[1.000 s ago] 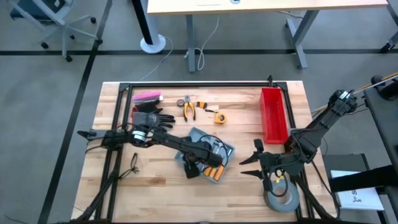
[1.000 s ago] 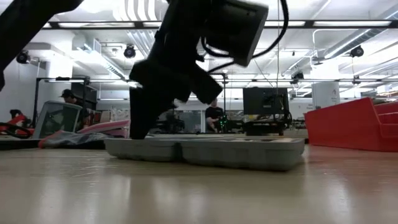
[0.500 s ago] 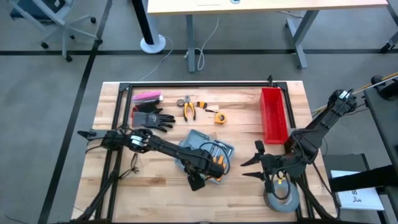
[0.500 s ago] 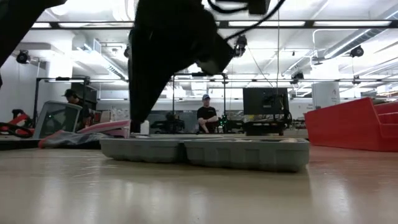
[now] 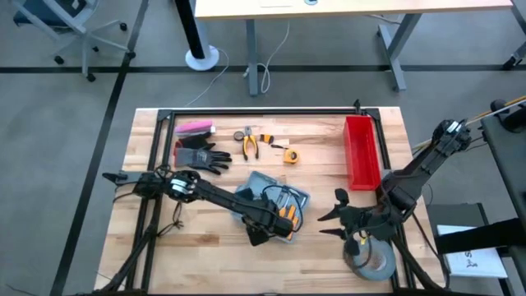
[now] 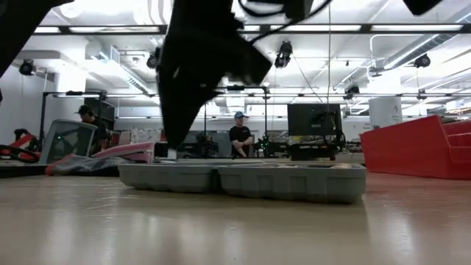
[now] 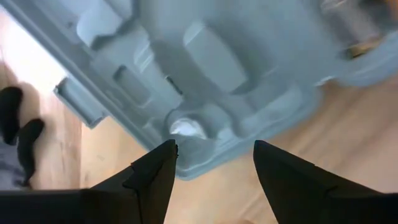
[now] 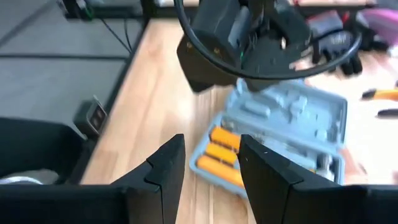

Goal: Prefit tool cases
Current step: Remove the hammer from the pre-fit tool case

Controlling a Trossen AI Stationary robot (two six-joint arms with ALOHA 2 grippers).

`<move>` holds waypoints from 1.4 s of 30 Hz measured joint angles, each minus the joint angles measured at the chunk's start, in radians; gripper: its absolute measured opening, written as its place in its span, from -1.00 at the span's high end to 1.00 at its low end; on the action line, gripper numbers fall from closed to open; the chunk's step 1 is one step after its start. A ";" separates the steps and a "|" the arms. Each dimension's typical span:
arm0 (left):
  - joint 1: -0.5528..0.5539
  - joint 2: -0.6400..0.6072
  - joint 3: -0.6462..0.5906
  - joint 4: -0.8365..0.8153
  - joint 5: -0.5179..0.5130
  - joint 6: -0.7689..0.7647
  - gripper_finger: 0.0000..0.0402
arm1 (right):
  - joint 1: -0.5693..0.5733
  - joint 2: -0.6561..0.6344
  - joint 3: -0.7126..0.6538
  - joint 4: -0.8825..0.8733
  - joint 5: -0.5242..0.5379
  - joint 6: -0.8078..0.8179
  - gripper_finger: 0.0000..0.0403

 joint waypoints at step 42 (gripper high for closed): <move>-0.073 -0.480 -0.361 0.793 -0.204 0.025 0.22 | 0.002 -0.112 0.000 -0.052 0.011 -0.035 0.35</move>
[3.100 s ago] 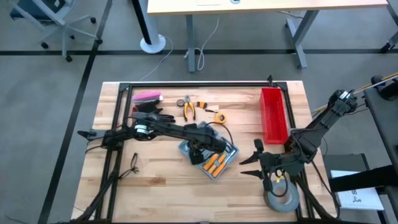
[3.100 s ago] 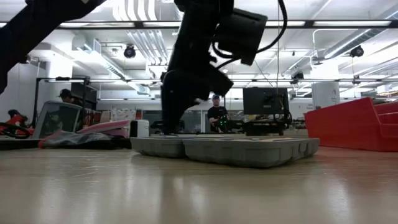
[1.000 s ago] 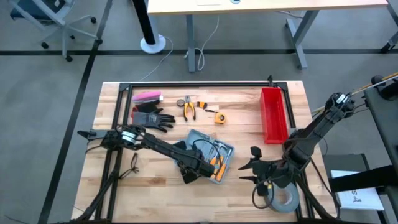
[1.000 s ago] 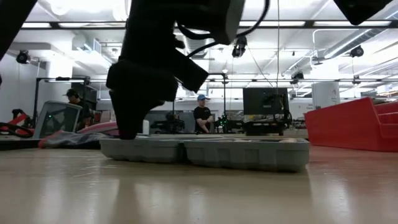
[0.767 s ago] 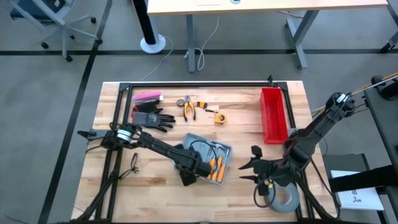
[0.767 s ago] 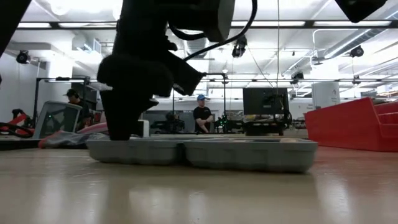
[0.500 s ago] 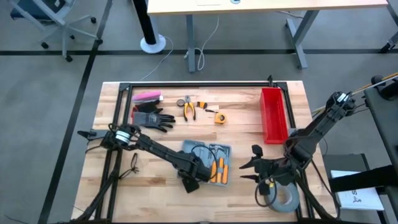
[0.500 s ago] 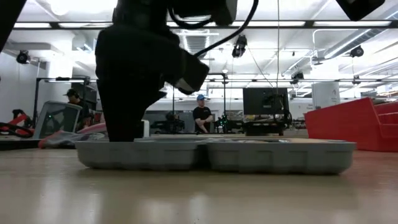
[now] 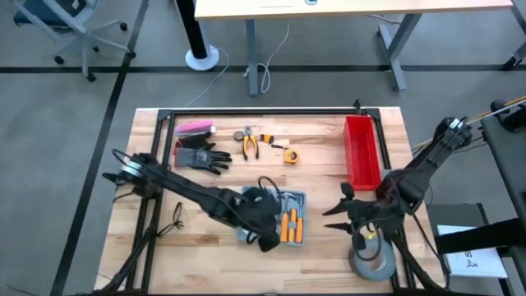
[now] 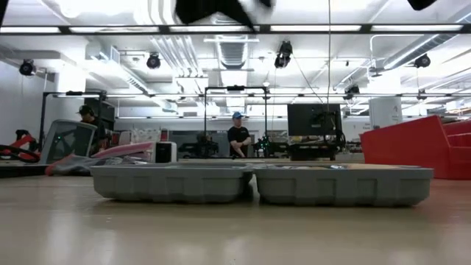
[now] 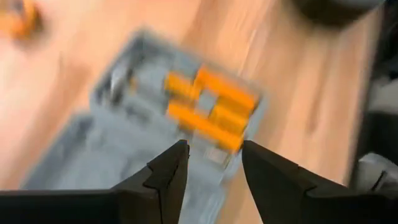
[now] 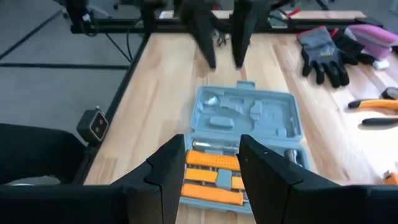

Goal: Prefit tool cases
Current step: Remove the hammer from the pre-fit tool case

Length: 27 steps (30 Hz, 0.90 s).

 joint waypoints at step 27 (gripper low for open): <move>0.011 -0.180 -0.001 0.409 -0.026 0.483 0.32 | -0.225 -0.029 0.065 -0.074 -0.278 -0.124 0.35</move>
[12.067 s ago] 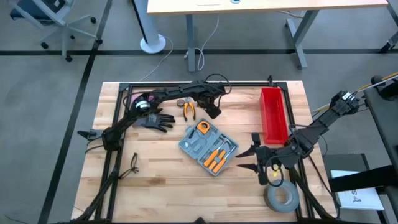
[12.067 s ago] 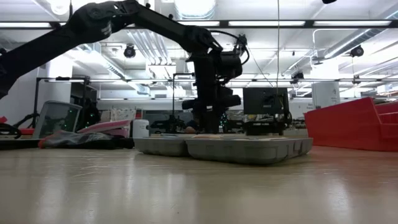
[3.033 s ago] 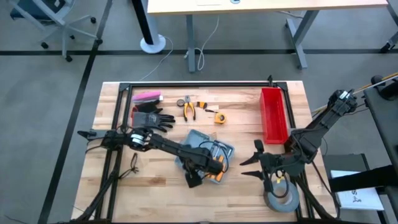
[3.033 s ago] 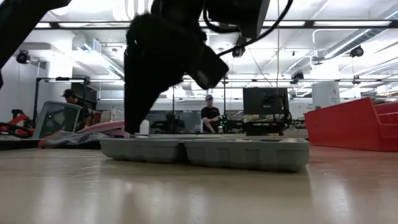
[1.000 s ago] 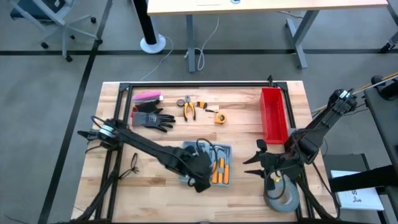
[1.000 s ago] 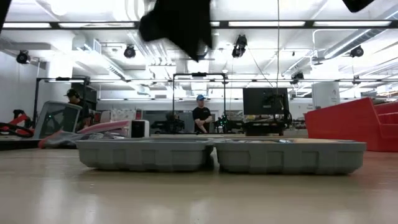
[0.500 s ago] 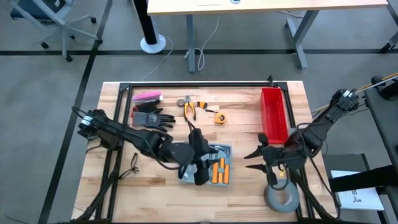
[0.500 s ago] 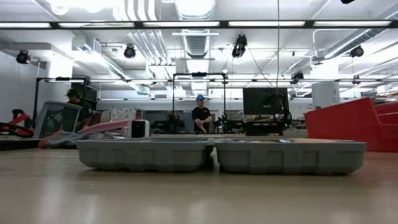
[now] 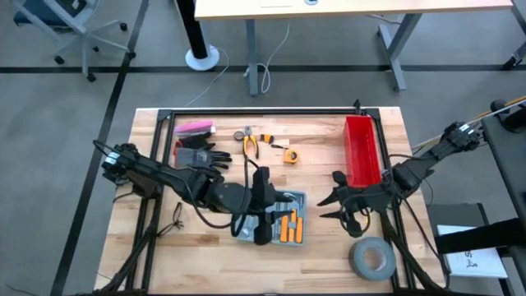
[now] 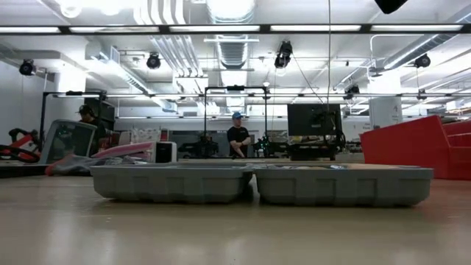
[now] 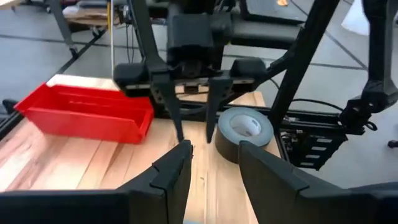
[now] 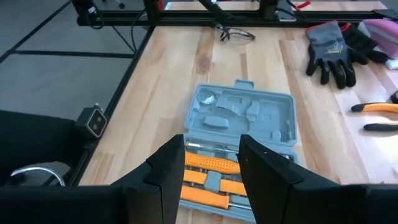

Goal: Prefit tool cases
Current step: Remove the hammer from the pre-fit tool case

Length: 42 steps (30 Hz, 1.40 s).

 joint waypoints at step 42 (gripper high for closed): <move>0.045 -0.106 -0.865 0.947 0.059 -0.210 0.45 | -0.116 0.040 -0.347 0.500 -0.168 -0.040 0.35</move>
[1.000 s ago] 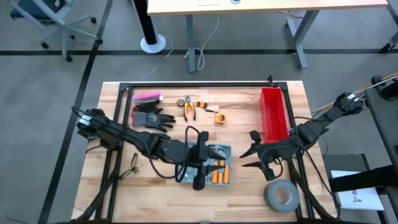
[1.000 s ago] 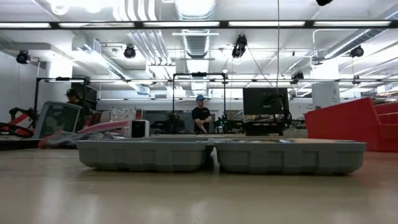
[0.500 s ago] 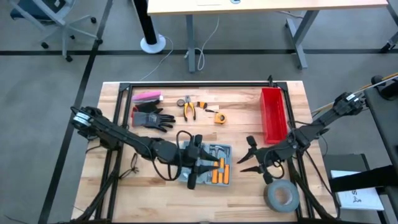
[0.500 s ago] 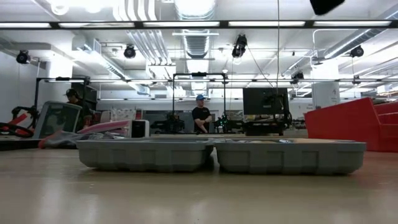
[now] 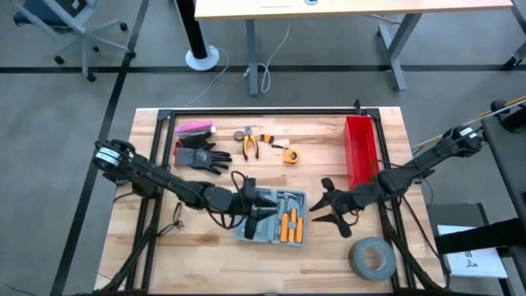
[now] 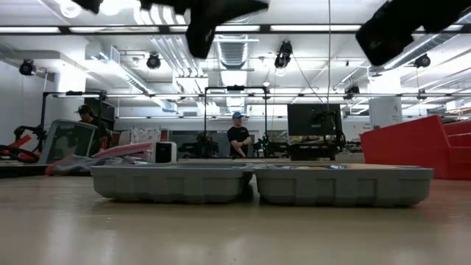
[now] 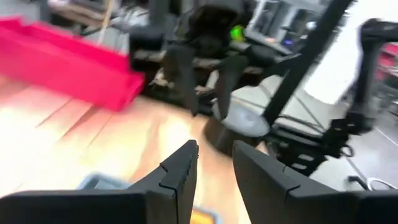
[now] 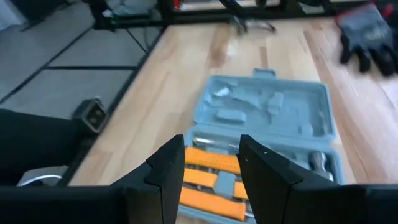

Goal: Prefit tool cases
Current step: Remove the hammer from the pre-fit tool case

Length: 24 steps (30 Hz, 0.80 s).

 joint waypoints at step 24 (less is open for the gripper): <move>0.007 0.000 -0.122 -0.253 -0.054 -0.281 0.34 | -0.310 0.473 0.167 -0.105 -0.264 -0.090 0.38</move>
